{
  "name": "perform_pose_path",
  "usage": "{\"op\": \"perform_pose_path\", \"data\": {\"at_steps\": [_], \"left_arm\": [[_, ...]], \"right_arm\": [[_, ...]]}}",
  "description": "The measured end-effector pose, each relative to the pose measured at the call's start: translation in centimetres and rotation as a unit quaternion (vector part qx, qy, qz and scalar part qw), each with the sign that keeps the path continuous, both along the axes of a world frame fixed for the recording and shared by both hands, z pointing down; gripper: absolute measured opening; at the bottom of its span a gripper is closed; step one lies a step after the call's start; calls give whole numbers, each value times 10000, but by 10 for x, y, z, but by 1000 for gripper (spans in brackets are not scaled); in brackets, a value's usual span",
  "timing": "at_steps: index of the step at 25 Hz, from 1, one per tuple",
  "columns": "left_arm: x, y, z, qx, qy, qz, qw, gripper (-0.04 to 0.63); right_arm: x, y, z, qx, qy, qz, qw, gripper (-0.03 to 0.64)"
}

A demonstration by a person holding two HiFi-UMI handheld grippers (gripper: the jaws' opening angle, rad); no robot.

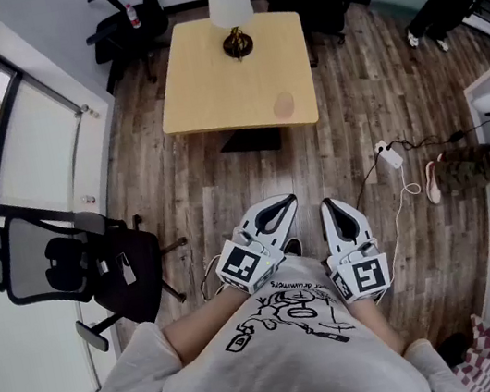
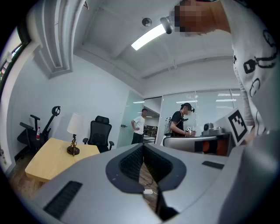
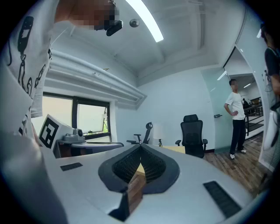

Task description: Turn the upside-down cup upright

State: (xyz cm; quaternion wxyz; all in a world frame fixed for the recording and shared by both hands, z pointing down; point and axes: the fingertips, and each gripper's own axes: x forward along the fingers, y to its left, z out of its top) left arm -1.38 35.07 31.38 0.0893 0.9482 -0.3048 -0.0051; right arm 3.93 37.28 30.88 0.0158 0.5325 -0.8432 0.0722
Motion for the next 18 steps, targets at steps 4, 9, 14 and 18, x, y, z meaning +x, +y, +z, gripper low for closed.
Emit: {"op": "perform_pose_path", "data": {"at_steps": [4,9,14,18], "left_arm": [[4,-3,2,12,-4,-42,10000,9],[17,-5,5,-1,-32,-103,9999,9],[29,-3,10,15,-95,-230,9997,9],[33,-5,18,-100,-92,-286,9995,9]], "right_arm": [[5,-1,3,5,0,-13,10000,23],[21,-2,4,10,-23,-5,10000,25],[34,-2,7,63,-141,-100,9998,25],[36,-9,13,-21,-282,-186,9994,26]]}}
